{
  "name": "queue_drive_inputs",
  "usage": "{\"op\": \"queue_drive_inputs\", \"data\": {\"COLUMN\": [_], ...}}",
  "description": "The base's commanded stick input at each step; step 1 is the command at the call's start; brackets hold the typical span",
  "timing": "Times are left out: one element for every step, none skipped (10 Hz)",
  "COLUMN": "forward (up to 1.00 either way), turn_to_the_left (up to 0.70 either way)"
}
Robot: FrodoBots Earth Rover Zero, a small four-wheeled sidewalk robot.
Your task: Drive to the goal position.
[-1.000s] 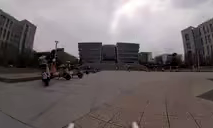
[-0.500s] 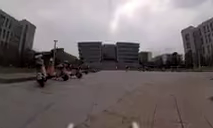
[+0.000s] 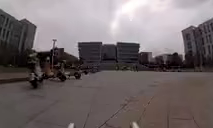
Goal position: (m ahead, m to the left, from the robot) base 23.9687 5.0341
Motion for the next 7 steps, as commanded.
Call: {"op": "queue_drive_inputs", "data": {"forward": [0.7, 0.7, 0.7, 0.7, 0.7, 0.7, 0.7], "turn_to_the_left": [-0.1, 0.0, 0.0, 0.0, 0.0, 0.0, 0.0]}}
